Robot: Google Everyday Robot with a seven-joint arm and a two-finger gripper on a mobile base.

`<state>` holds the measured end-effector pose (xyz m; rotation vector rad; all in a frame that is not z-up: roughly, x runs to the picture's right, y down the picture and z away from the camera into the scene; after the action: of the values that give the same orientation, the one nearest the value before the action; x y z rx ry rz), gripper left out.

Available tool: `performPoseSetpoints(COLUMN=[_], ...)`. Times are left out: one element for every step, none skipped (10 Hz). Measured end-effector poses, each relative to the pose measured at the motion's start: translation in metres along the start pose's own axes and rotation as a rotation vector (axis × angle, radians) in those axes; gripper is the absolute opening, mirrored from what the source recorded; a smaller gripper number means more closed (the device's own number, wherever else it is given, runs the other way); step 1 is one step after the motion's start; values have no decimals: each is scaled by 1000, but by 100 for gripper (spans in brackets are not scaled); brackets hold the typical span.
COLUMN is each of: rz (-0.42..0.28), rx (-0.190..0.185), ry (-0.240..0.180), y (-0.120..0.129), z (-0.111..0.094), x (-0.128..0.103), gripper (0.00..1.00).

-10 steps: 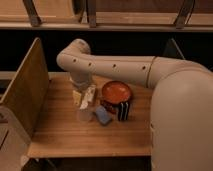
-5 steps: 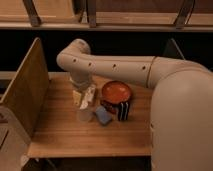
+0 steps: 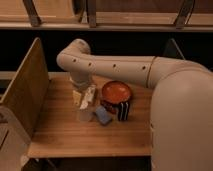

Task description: Place the ceramic cup over the eraser

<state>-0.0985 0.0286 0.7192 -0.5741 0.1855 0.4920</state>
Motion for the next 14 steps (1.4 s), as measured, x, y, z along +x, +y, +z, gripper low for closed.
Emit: performPoseSetpoints(rz=[-1, -2, -11, -33, -42, -51, -44, -30, -10, 4, 3, 2, 0, 2], rx=[2, 7, 31, 50, 54, 52, 44, 44, 42, 46, 41, 42, 42, 39], ry=[0, 0, -5, -18, -22, -24, -16, -3, 18, 31, 28, 27, 27, 29], y=[0, 0, -1, 8, 14, 24, 31, 31, 28, 22, 24, 24, 24, 24], z=[-1, -1, -5, -11, -12, -10, -5, 1, 8, 11, 11, 11, 11, 13], x=[0, 0, 0, -6, -9, -10, -7, -2, 5, 12, 10, 10, 9, 9], gripper=[80, 80, 80, 80, 80, 80, 80, 80, 80, 80, 80, 80, 80, 80])
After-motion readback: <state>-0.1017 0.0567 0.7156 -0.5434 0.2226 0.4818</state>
